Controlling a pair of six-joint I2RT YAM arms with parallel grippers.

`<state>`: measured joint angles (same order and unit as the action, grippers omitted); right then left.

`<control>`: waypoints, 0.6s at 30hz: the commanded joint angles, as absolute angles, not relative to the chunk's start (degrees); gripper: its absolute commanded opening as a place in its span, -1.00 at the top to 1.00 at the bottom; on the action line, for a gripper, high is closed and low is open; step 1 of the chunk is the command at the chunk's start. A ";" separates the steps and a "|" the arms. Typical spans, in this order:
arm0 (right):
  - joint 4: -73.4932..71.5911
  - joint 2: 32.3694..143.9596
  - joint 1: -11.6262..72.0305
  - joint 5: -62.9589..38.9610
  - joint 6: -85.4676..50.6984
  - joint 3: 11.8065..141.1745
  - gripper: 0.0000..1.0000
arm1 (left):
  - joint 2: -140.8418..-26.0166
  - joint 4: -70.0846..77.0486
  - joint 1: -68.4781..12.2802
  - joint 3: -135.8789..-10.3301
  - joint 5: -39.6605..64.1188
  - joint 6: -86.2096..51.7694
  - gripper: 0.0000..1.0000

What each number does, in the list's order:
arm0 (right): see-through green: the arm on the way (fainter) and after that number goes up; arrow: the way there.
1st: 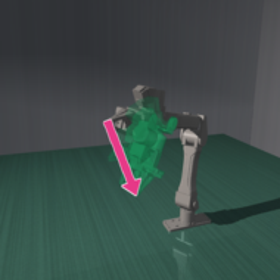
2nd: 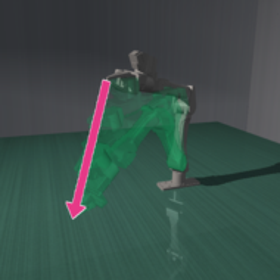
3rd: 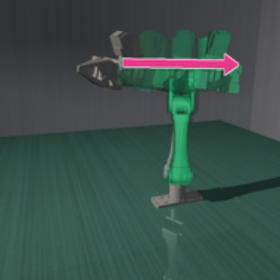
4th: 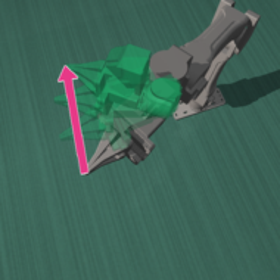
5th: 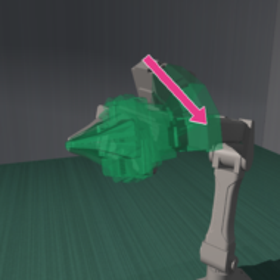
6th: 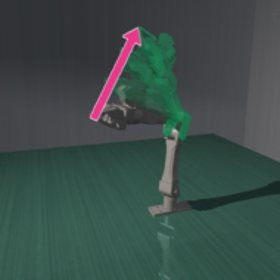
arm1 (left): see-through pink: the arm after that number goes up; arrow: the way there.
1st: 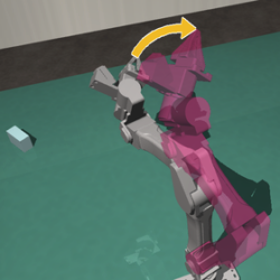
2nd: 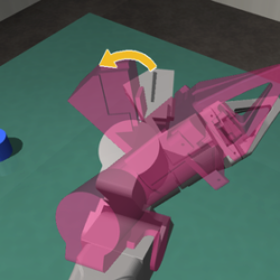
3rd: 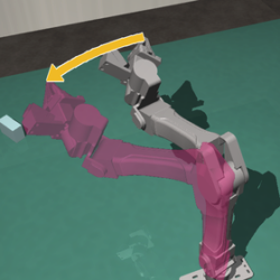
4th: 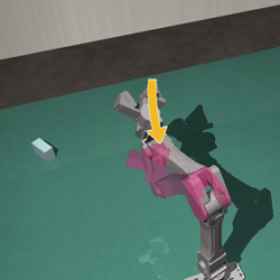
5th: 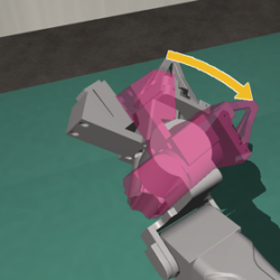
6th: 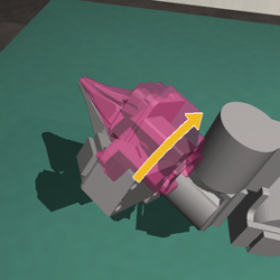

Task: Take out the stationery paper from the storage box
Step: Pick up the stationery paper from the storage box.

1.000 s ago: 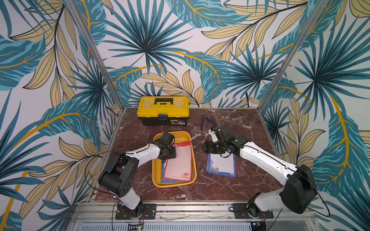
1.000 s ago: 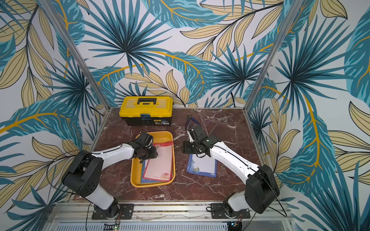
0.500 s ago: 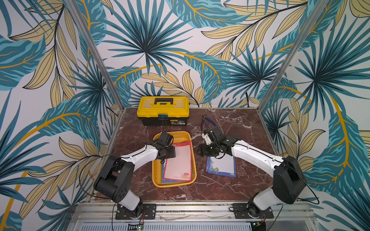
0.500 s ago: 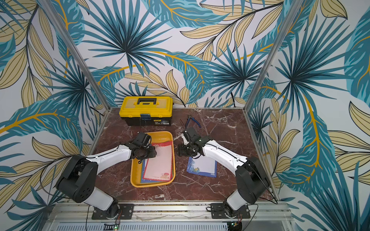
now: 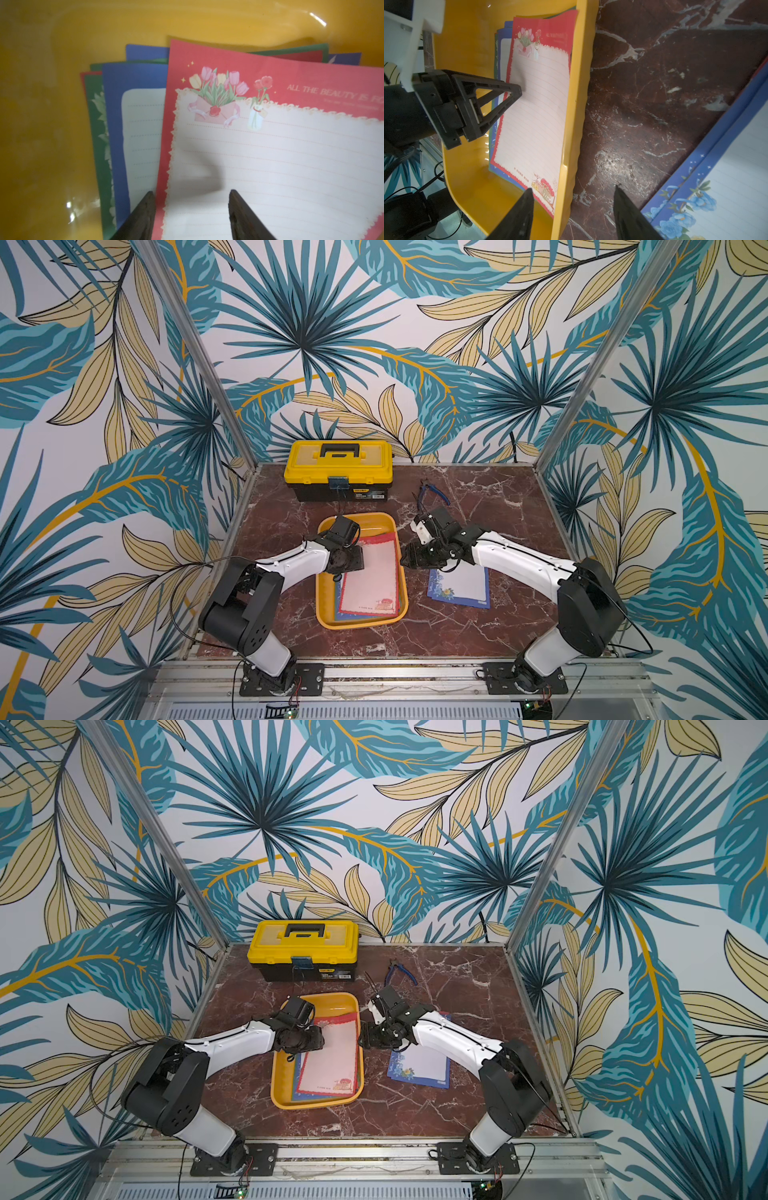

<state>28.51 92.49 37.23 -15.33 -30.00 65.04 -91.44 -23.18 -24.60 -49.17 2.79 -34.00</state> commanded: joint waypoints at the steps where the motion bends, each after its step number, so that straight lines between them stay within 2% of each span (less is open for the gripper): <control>1: 28.23 93.64 37.57 -17.39 -30.56 66.72 -0.23 | -92.82 -23.65 -24.17 -48.65 2.46 -33.91 -0.26; 4: 29.17 93.79 37.56 -18.03 -30.57 67.33 -0.23 | -91.71 -23.65 -24.21 -48.42 1.51 -33.88 -0.38; 18: 28.79 94.61 37.55 -18.14 -30.49 68.75 -0.21 | -88.37 -24.17 -23.51 -47.30 1.59 -33.57 -0.34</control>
